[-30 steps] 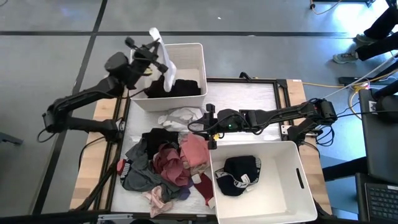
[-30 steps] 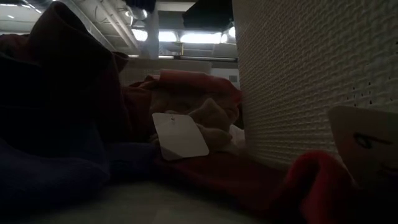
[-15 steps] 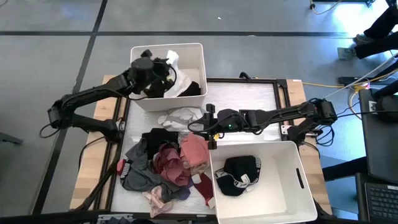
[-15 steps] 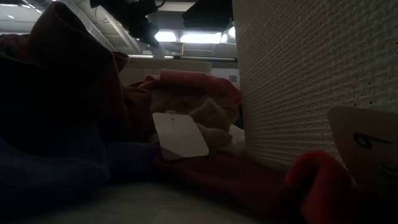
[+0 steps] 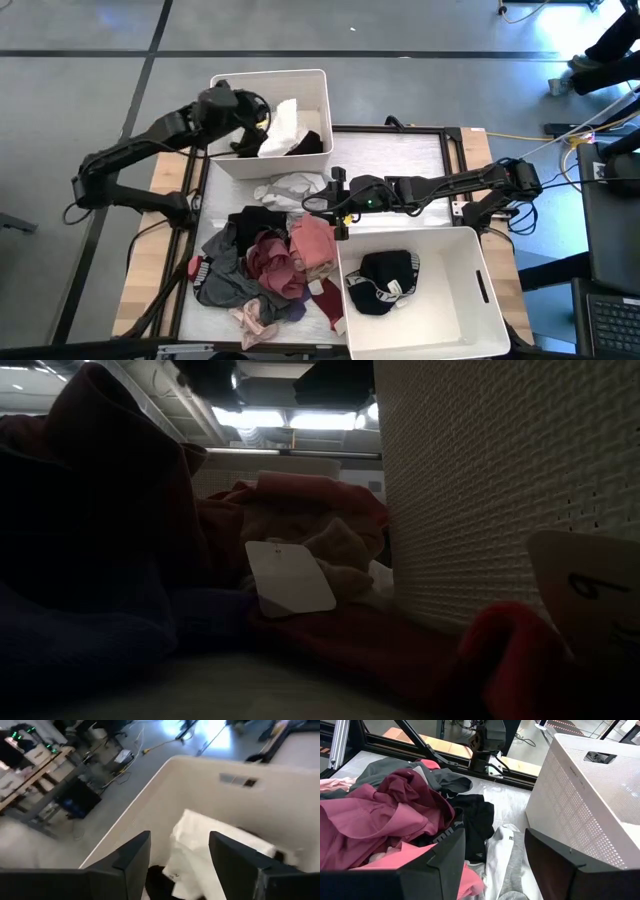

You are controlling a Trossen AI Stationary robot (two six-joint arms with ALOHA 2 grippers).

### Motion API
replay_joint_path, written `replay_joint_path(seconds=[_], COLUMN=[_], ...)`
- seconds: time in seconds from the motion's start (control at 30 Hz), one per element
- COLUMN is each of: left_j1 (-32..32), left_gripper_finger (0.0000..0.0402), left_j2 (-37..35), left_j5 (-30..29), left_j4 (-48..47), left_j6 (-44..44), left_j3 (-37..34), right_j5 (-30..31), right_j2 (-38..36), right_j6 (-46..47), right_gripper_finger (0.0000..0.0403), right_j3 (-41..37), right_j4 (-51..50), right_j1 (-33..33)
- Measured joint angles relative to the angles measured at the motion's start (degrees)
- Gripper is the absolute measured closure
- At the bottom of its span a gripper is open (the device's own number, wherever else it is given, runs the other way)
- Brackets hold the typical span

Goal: Sort clothes

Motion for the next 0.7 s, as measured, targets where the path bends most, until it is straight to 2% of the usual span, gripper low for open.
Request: replay_joint_path(seconds=[0.27, 0.53, 0.7], left_j1=[-9.48, -21.30, -26.02], left_gripper_finger=[0.0208, 0.0208, 0.0208], left_j2=[-5.29, -5.63, -5.59], left_j5=[16.39, 18.05, 17.77], left_j4=[-3.35, -4.19, -0.81], left_j6=[-5.80, -10.06, -15.15], left_j3=[-0.40, -8.52, -15.88], right_j5=[-0.05, -0.04, -0.04], right_j2=[0.26, 0.34, 0.37], right_j6=[0.04, 0.28, 0.42], right_gripper_finger=[0.0196, 0.0196, 0.0196], right_j3=[0.04, 0.04, 0.04], right_j4=[0.10, 0.33, 0.39], right_j1=[0.01, 0.02, 0.02])
